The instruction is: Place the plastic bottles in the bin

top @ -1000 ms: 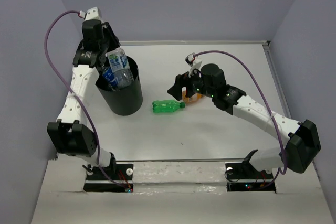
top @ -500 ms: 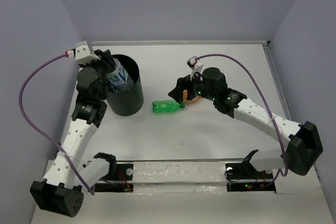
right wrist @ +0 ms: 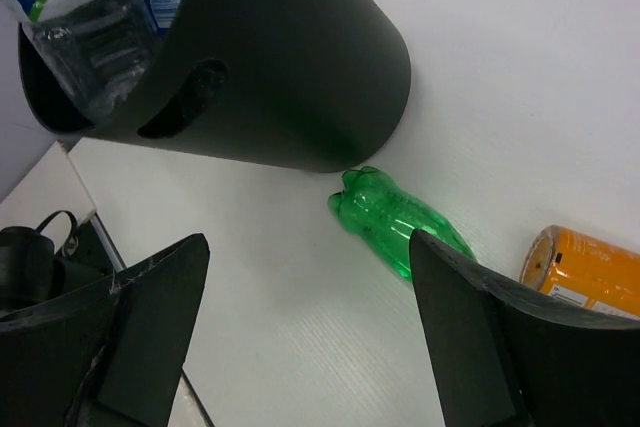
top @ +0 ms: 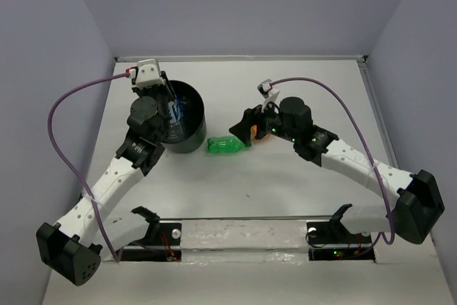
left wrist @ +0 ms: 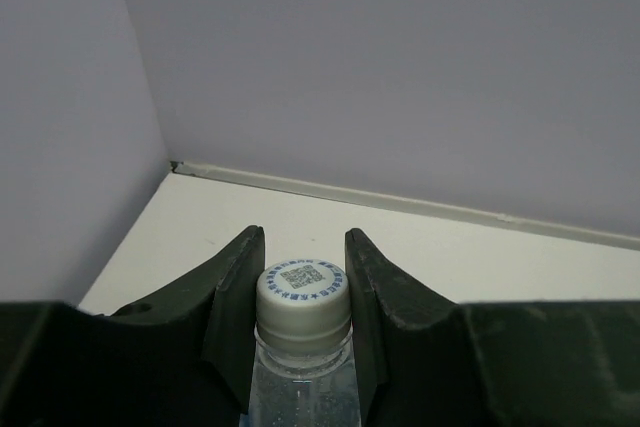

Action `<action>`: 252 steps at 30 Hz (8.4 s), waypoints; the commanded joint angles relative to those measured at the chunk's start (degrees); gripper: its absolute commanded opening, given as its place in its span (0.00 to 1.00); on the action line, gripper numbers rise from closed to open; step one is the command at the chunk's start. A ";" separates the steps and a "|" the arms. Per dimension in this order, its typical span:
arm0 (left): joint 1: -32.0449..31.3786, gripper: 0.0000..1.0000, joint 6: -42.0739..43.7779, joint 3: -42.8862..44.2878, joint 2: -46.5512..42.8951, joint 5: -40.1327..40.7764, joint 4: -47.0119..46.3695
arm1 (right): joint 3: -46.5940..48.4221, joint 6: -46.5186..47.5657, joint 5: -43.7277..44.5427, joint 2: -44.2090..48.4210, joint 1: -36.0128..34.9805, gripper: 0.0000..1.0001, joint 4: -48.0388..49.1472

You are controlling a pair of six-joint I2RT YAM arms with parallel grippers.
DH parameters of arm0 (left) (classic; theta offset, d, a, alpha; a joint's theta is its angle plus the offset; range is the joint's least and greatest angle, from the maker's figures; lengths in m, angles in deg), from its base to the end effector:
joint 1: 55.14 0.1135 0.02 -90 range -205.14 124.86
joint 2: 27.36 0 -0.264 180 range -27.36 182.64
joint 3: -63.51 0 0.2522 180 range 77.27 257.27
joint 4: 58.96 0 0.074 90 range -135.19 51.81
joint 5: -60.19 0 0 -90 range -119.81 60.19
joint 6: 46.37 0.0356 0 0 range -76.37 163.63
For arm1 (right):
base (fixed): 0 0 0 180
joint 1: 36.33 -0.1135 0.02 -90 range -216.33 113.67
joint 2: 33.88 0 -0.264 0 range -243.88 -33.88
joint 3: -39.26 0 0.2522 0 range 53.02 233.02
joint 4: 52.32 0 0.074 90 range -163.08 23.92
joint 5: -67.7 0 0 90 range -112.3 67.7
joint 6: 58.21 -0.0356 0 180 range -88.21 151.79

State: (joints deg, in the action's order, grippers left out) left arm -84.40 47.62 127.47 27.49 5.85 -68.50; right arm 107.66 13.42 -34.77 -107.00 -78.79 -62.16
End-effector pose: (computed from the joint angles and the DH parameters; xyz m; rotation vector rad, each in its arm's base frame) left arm 0.1973 -0.0868 0.4022 -0.1709 1.2967 0.0109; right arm 0.2161 0.2082 0.3180 -0.5586 1.8415 0.9315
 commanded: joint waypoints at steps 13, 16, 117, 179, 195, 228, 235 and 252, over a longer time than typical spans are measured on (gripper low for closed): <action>2.54 0.00 9.37 12.81 9.32 8.28 -3.05 | 4.51 1.14 2.36 0.62 -0.96 0.86 4.07; 3.06 0.00 10.68 15.88 8.87 9.16 -3.32 | 5.31 1.49 2.19 -0.09 -0.96 0.86 4.07; 10.80 0.99 -23.76 -10.12 -38.50 -10.96 27.44 | 27.97 13.56 -10.83 -13.08 -9.13 0.48 4.83; 9.74 0.99 -22.71 -11.35 -44.30 -10.00 27.79 | -11.74 -27.94 31.90 -1.75 10.55 1.00 1.26; 8.86 0.99 -22.27 -11.43 -44.48 -11.14 27.53 | -5.59 -44.73 27.76 -20.47 11.61 1.00 8.12; 8.69 0.99 -21.74 -11.35 -44.74 -10.44 27.70 | 29.64 10.72 27.33 -20.01 -11.41 0.52 14.54; 8.60 0.99 -21.57 -11.35 -45.01 -10.08 27.70 | 47.49 8.71 23.01 -33.47 -16.07 0.55 9.97; 8.60 0.99 -21.57 -11.35 -45.53 -10.17 27.53 | 42.84 -2.28 38.04 -35.51 -19.07 0.79 12.60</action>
State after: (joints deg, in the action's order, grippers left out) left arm -75.46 25.13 116.26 -17.12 -4.51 -38.54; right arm 152.22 14.75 -1.57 -145.71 -96.91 -53.87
